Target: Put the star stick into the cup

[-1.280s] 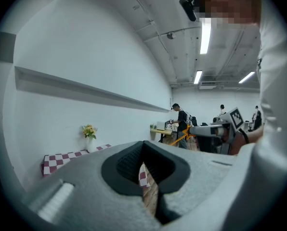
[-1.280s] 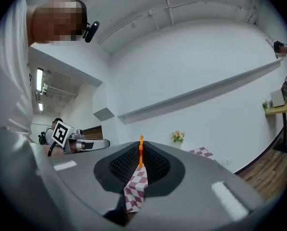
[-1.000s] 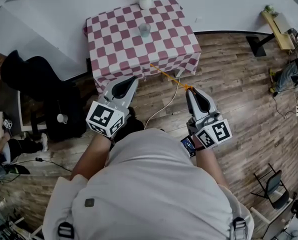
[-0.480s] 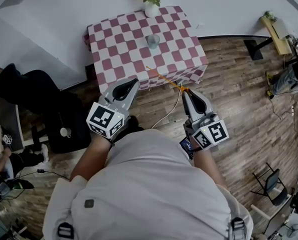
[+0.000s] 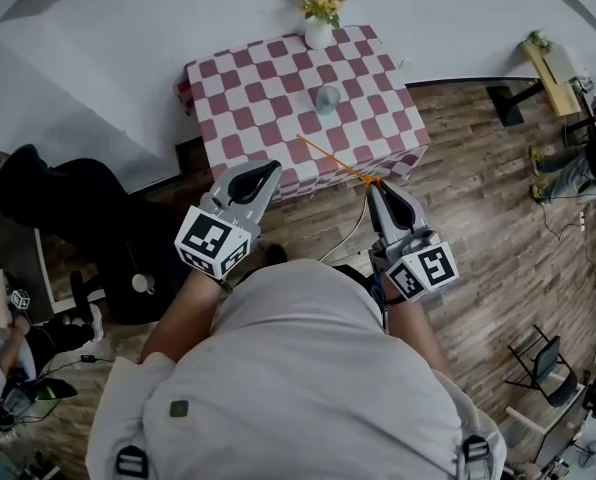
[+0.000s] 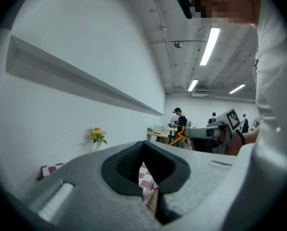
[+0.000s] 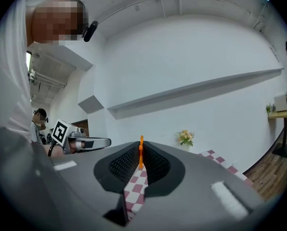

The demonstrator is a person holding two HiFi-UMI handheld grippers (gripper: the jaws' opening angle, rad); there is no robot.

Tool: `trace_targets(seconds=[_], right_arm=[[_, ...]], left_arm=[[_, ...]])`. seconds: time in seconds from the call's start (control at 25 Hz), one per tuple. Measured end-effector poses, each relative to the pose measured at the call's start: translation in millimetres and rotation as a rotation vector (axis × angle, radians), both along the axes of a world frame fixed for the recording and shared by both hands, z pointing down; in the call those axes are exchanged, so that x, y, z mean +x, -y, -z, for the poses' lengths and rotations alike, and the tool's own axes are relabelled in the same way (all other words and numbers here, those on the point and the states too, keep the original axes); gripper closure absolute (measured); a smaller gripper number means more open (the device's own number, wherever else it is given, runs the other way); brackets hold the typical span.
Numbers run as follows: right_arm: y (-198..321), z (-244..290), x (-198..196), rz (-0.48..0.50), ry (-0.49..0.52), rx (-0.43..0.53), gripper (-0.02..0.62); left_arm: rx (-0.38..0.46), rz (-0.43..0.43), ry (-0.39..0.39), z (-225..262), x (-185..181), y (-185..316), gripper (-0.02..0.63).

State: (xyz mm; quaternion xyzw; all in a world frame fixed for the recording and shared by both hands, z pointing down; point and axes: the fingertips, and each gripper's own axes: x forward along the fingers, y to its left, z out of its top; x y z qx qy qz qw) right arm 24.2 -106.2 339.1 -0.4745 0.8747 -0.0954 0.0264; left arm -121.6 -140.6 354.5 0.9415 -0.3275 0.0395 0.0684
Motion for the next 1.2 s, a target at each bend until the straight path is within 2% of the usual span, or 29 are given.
trace_targets(seconds=[0.16, 0.4, 0.84, 1.2], right_arm=[[11, -3, -16, 0.000, -0.003, -0.005, 0.566], [22, -7, -17, -0.017, -0.005, -0.017, 0.566], [73, -15, 15, -0.031, 0.011, -0.018, 0.566], [137, -28, 51, -0.013, -0.003, -0.053, 0.566]], left_arm=[[-0.008, -0.003, -0.001, -4, -16, 12, 0.601], [-0.025, -0.016, 0.000, -9, -18, 24, 0.601], [-0.031, 0.016, 0.025, -14, -7, 60, 0.601], [-0.061, 0.039, 0.029, -23, 23, 115, 0.601]])
